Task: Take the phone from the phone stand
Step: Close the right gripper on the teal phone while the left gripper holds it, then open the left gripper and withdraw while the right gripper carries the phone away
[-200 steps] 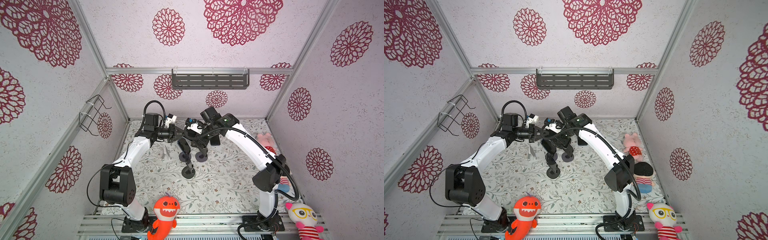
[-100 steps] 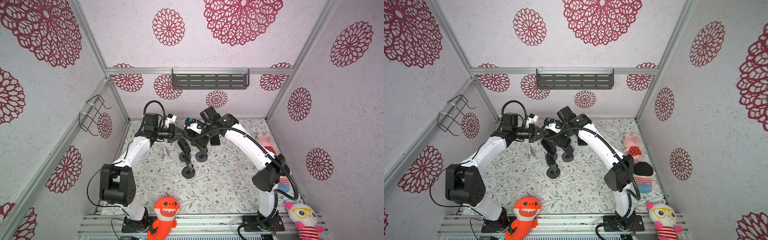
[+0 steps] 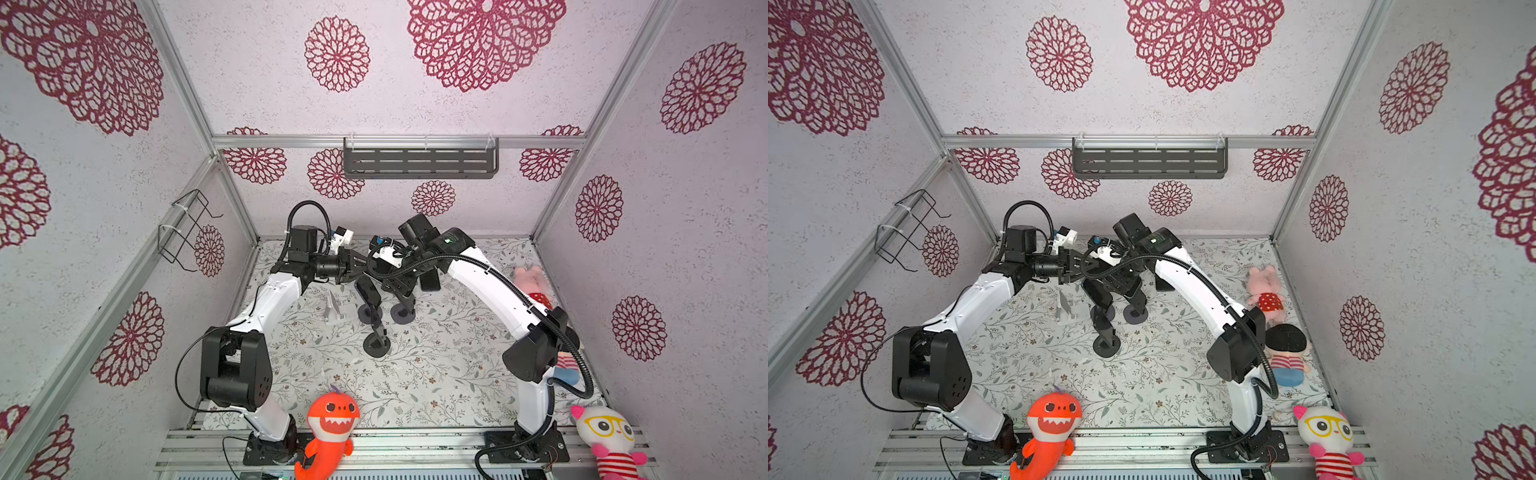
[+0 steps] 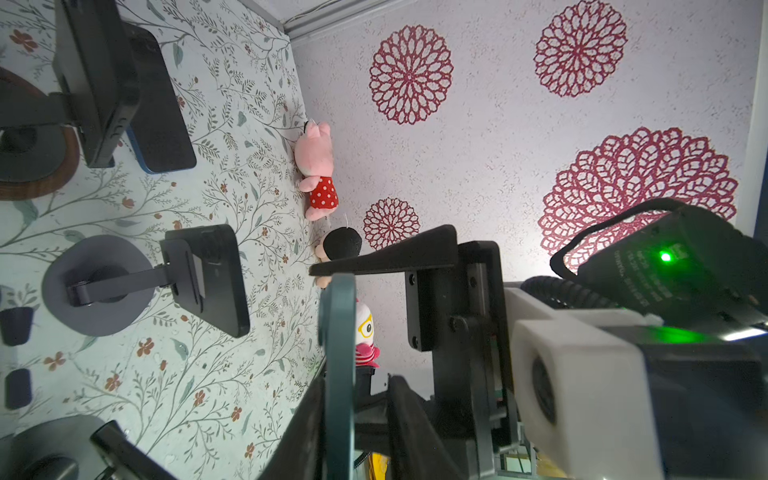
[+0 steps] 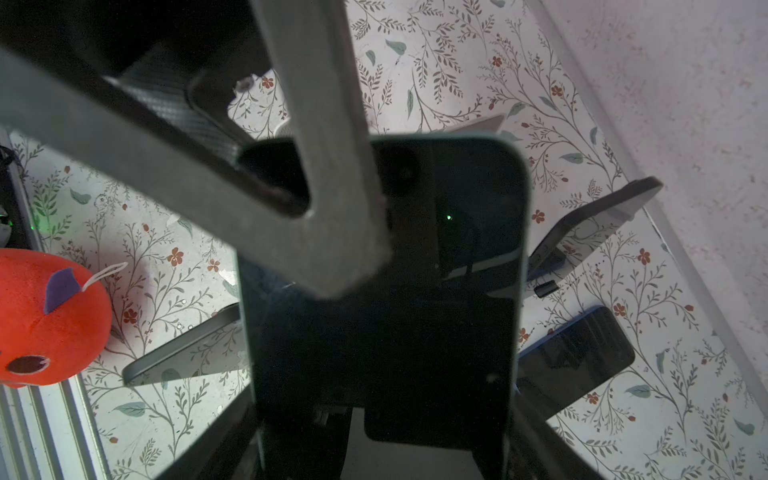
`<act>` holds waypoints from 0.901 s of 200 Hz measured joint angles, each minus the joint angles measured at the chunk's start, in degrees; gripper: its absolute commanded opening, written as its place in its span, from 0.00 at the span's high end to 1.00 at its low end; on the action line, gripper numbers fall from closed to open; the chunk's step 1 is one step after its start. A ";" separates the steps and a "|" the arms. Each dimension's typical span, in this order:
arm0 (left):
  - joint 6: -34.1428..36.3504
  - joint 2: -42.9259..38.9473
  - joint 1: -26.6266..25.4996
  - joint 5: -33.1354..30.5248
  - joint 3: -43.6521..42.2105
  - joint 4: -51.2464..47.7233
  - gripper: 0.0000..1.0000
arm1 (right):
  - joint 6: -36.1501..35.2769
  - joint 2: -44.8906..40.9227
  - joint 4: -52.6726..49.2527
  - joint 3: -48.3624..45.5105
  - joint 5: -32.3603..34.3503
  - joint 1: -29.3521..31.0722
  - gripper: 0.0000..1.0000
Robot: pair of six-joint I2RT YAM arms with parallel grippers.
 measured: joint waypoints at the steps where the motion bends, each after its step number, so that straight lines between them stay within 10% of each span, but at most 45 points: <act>1: 0.00 0.00 0.00 -0.02 -0.02 0.02 0.66 | 0.02 0.00 0.00 0.00 0.00 -0.02 0.49; 113: -0.44 0.02 1.51 -2.01 -0.72 0.98 0.24 | 2.75 0.15 2.49 -0.92 0.90 -1.66 0.54; 180: 0.42 -0.09 5.64 -4.48 -0.94 1.05 0.20 | 10.25 -2.91 3.45 -3.96 3.23 -10.34 0.56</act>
